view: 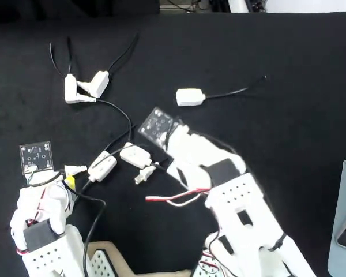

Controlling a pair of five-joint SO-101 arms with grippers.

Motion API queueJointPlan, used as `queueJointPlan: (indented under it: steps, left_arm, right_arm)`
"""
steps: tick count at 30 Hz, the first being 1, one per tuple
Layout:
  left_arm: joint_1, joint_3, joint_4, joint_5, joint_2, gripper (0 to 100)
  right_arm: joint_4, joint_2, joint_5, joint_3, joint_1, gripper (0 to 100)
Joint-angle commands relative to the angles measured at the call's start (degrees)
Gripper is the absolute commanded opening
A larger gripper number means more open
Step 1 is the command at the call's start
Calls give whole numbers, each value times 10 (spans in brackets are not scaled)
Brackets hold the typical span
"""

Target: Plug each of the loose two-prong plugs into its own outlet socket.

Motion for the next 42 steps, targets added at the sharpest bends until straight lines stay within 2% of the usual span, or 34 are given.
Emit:
queueJointPlan:
  steps: [1, 5, 14, 27, 31, 35, 42]
  left_arm:
    - [0, -3, 1, -5, -4, 227]
    - [0, -3, 1, -5, -4, 227]
    - [0, -3, 1, -4, -4, 227]
    - [0, -3, 1, -4, -4, 227]
    - [0, -3, 1, -4, -4, 227]
    - [0, -3, 1, -4, -4, 227]
    - [0, -9, 1, -2, -4, 226]
  right_arm:
    - [-32, -9, 26, 39, -7, 12]
    - [-30, -9, 72, 79, -7, 12]
    - [64, 2, 86, 93, -64, 11]
    - [62, 248, 86, 27, -67, 11]
    - [66, 296, 117, 7, -67, 11]
    - [77, 286, 119, 0, -67, 11]
    - [183, 163, 117, -48, -63, 11]
